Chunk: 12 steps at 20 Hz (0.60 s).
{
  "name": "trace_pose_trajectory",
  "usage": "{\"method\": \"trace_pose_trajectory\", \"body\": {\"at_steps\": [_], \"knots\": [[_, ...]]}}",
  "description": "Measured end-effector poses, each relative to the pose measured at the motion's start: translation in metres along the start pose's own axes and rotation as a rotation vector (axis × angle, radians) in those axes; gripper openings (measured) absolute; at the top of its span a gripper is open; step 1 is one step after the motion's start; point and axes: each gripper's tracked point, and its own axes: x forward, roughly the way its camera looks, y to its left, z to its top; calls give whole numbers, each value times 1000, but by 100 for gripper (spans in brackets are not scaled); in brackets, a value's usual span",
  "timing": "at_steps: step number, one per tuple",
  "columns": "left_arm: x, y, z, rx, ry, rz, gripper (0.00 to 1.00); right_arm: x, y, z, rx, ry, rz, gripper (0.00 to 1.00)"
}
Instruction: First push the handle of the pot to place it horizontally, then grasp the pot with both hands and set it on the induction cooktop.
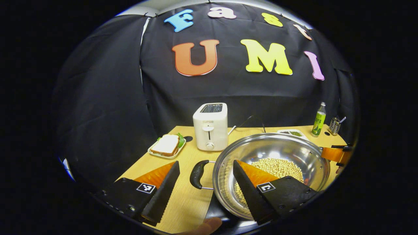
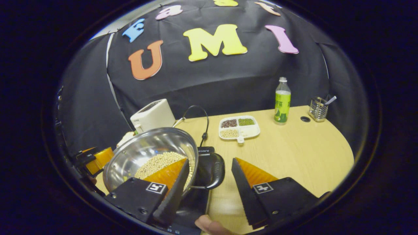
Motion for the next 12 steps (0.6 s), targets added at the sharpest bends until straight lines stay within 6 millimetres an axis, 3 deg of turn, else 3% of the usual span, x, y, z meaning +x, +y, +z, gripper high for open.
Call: {"method": "trace_pose_trajectory", "body": {"at_steps": [1,6,12], "knots": [[-6,-2,6,-4,-20,-2,97,-10,-3,2,-1,-16,1,99],[-56,-23,27,-15,-65,-39,97,-69,-20,16,-71,-94,-23,95],[-113,-51,56,5,-138,-80,96,-143,-42,37,-109,-193,-51,98]]}}
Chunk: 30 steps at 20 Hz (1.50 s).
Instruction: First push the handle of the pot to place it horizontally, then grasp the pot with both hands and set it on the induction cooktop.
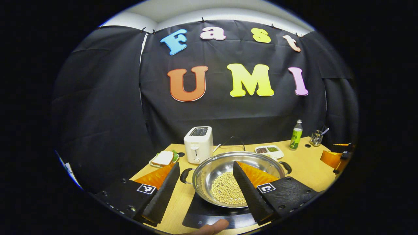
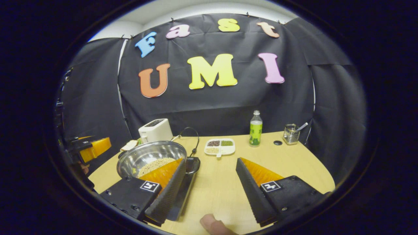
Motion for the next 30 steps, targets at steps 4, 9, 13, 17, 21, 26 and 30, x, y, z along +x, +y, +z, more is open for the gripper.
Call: {"method": "trace_pose_trajectory", "body": {"at_steps": [4,9,13,17,21,26,30], "knots": [[-39,-5,31,-11,-75,9,96,-44,-27,23,7,-73,-23,98],[-90,-20,59,-19,-169,-6,96,-99,-60,53,11,-170,-39,97],[-126,-33,54,-20,-195,18,96,-145,-87,77,23,-260,-73,96],[-158,-55,58,3,-209,11,96,-181,-115,83,-32,-296,-145,96],[-181,-84,77,29,-268,-28,96,-210,-124,84,-70,-310,-164,99],[-202,-107,87,6,-295,-68,96,-238,-132,88,-113,-360,-187,96],[-211,-111,91,-7,-319,-73,96,-246,-134,86,-109,-367,-191,96]]}}
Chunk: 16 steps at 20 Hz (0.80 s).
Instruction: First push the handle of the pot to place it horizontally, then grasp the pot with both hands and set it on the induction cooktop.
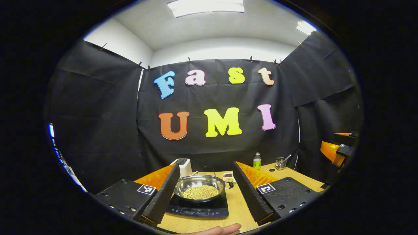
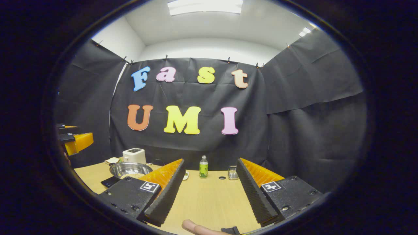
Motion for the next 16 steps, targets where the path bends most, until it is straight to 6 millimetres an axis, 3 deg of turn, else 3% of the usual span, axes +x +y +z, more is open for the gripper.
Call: {"method": "trace_pose_trajectory", "body": {"at_steps": [16], "knots": [[2,-8,-4,-36,-6,-28,96,-2,-6,-9,43,12,-8,96]]}}
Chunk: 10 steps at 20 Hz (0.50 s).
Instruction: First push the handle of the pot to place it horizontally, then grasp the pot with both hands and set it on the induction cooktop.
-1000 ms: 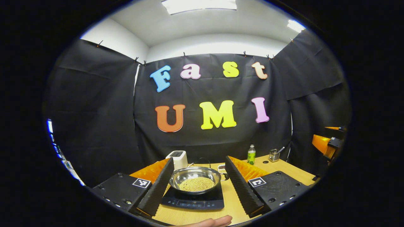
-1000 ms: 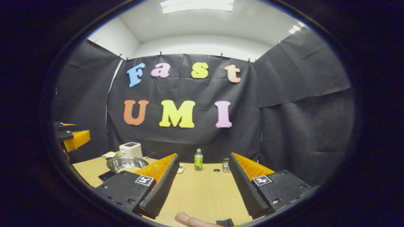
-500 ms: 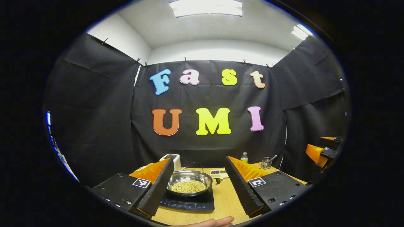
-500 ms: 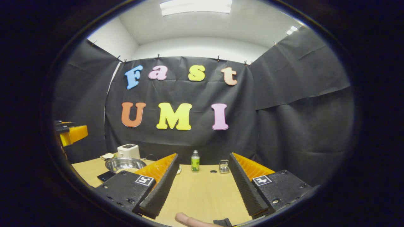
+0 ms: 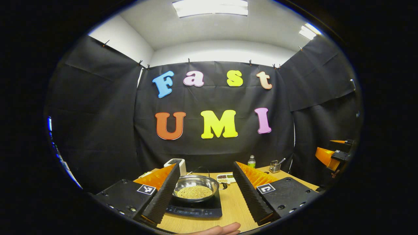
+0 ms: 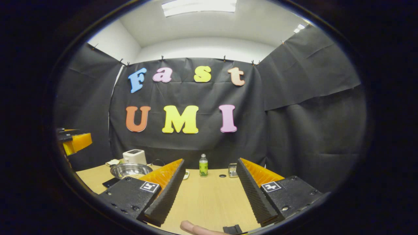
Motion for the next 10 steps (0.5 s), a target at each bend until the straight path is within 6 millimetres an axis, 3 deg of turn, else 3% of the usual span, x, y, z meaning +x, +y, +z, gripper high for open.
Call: {"method": "trace_pose_trajectory", "body": {"at_steps": [10], "knots": [[0,-2,5,8,-19,-8,96,2,1,-1,1,6,-2,98]]}}
